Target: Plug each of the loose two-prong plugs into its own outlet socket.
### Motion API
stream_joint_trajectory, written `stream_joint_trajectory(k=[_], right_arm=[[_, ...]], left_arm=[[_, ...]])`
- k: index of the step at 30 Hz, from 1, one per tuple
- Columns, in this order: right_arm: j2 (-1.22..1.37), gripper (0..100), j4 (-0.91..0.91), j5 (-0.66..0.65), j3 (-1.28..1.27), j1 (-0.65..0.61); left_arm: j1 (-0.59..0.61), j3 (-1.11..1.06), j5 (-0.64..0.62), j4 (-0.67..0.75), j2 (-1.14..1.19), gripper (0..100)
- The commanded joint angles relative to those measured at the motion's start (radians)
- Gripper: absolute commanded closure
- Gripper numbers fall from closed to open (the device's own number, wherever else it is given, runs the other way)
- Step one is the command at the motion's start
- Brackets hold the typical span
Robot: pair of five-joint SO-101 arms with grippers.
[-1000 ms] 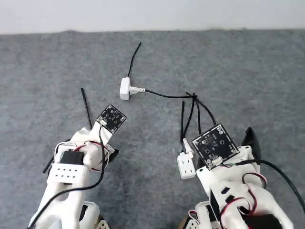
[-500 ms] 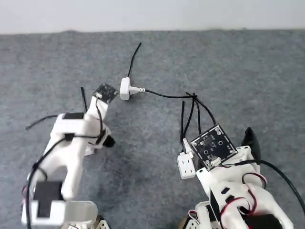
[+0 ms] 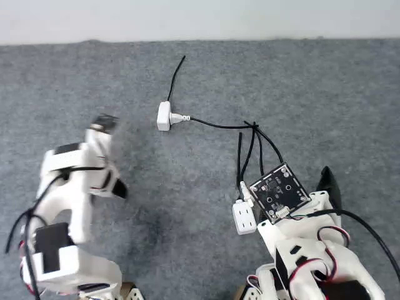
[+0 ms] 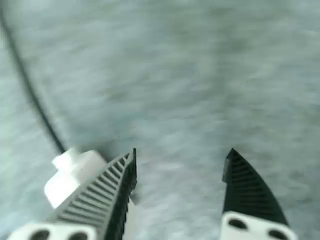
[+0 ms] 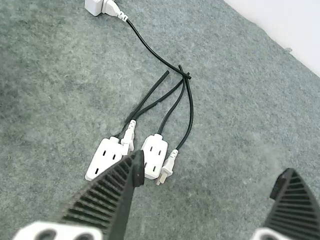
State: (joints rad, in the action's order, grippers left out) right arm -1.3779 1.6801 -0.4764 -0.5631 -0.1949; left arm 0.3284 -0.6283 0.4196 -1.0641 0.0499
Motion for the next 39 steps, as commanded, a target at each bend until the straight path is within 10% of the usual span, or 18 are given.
stream_joint_trajectory(k=[1,19,39], right_arm=[[-0.004,61.5,0.005,-0.011,-0.002,0.002],[-0.004,61.5,0.005,-0.011,-0.002,0.002],[0.007,61.5,-0.018,-0.008,-0.031,0.076]], left_arm=[[0.153,0.061,0.003,-0.014,-0.005,72],[0.690,0.234,0.244,-0.014,-0.003,72],[-0.138,0.240,-0.124,-0.262,-0.423,73]])
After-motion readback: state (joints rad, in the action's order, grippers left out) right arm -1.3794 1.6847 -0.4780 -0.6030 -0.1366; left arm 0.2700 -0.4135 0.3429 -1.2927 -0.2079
